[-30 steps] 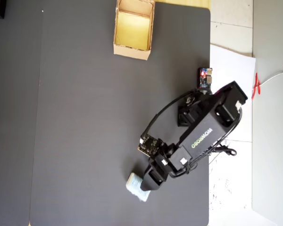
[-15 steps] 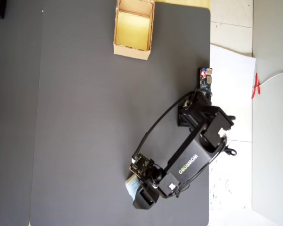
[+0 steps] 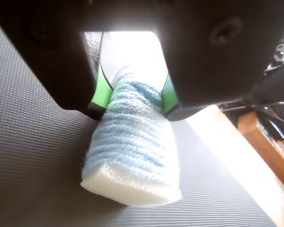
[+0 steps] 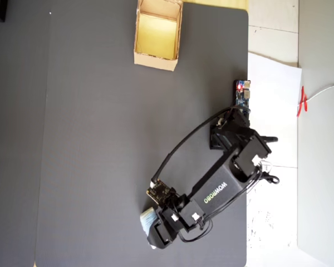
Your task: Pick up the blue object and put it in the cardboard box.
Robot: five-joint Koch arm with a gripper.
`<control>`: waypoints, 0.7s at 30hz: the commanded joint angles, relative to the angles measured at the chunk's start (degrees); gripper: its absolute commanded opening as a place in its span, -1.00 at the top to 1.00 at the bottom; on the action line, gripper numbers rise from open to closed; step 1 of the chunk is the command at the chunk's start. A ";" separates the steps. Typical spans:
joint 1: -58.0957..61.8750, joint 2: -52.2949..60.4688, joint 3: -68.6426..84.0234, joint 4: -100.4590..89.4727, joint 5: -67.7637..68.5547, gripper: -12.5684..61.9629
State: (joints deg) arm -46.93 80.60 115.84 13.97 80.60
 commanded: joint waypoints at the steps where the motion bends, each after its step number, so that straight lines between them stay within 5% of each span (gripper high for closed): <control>1: 0.62 3.60 -1.41 -4.92 0.35 0.67; 21: 14.06 35.33 25.58 -8.26 2.37 0.67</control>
State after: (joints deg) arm -32.34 116.02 145.20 10.46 81.83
